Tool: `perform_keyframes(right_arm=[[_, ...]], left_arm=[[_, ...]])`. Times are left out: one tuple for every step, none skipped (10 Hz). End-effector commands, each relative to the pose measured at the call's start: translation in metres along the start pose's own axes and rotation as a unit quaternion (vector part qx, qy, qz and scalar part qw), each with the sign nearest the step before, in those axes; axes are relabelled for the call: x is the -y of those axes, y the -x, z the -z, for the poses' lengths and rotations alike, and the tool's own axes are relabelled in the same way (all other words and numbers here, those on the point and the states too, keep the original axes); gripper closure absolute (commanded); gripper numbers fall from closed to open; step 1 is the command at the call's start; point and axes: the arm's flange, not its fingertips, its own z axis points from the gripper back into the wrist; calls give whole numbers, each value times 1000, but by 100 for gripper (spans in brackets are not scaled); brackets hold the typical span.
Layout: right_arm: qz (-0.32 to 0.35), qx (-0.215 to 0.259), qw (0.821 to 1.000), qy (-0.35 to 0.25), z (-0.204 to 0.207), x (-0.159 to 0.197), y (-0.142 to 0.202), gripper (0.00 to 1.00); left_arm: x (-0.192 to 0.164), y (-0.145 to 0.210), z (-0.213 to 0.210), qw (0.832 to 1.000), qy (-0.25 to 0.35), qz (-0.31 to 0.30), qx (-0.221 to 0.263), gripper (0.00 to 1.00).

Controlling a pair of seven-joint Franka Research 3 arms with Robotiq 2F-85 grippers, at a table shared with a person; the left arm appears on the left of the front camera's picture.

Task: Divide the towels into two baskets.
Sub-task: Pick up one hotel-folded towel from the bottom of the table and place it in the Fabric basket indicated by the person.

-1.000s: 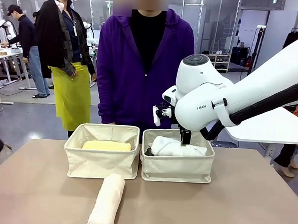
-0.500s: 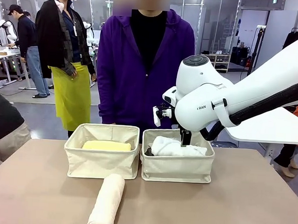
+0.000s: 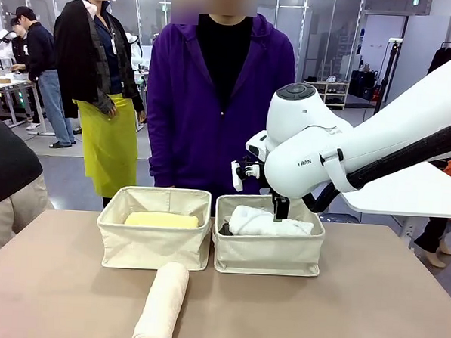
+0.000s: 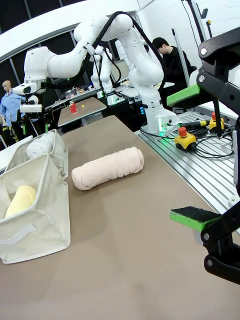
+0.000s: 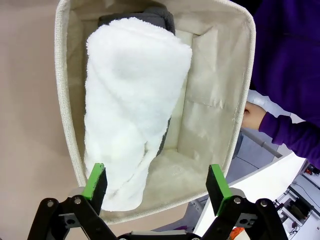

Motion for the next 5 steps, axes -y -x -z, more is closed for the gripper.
perform_keyframes(right_arm=[[-2,-1,1000,2,-1,0,-1,0],[0,0,1000,0,0,0,0,0],[8,14,1000,5,-19,-6,4,0],[18,25,1000,0,-49,-17,14,0],[48,39,998,-24,-69,-28,31,0]], left_arm=[[3,2,-1,1000,1,3,0,0],[3,2,-1,1000,1,3,0,0],[3,2,-1,1000,1,3,0,0],[3,2,-1,1000,1,3,0,0],[3,2,-1,1000,1,3,0,0]])
